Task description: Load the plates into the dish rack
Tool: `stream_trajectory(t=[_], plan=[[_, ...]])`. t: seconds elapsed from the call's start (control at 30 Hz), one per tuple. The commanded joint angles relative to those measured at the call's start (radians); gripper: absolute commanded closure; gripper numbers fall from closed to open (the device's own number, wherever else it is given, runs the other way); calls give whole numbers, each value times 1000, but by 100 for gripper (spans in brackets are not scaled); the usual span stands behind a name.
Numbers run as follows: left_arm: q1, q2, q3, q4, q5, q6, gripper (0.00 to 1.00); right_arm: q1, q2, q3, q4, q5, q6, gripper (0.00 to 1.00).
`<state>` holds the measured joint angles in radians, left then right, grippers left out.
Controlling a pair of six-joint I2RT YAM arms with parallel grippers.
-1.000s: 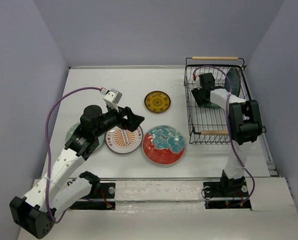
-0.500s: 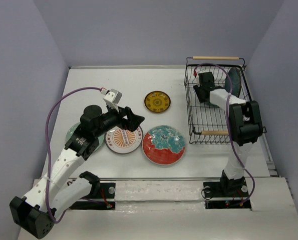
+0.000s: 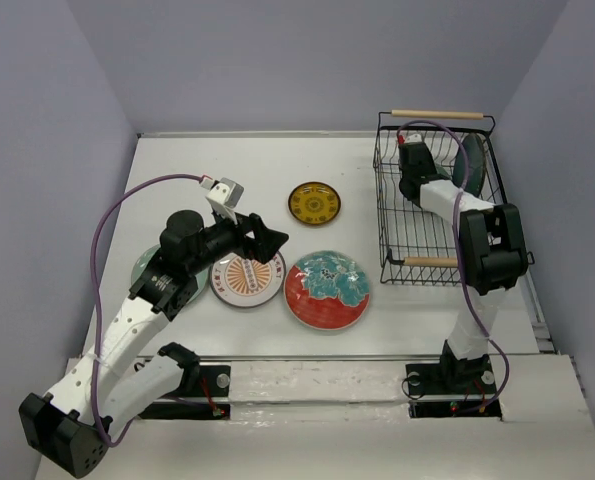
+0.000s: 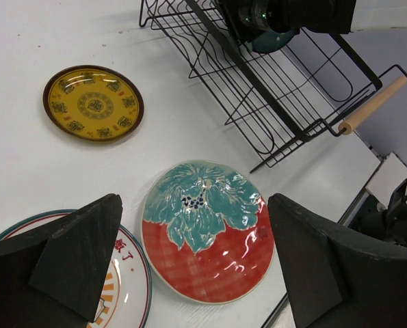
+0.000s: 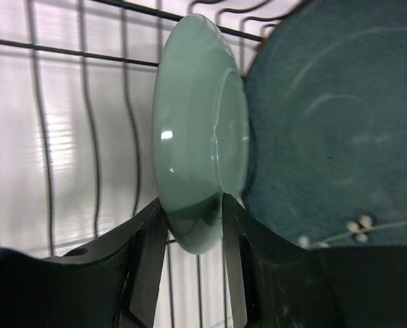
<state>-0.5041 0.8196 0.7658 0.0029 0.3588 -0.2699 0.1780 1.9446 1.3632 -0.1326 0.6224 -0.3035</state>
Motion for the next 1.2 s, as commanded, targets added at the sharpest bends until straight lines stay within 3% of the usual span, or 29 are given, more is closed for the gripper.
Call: stream_trajectory(t=[0.0, 0.27, 0.43, 0.93, 1.17], plan=[[-7, -31, 21, 40, 8, 3, 1, -11, -16, 28, 80, 181, -11, 61], [-5, -37, 21, 43, 12, 1, 1, -11, -45, 33, 114, 253, -22, 77], [-7, -37, 20, 43, 11, 1, 1, -21, -55, 50, 116, 250, -22, 93], [-16, -36, 20, 45, 16, 0, 1, -143, -58, 99, 38, 116, 95, 93], [-19, -31, 20, 45, 12, 0, 1, -152, -24, 139, 10, 112, 144, 83]])
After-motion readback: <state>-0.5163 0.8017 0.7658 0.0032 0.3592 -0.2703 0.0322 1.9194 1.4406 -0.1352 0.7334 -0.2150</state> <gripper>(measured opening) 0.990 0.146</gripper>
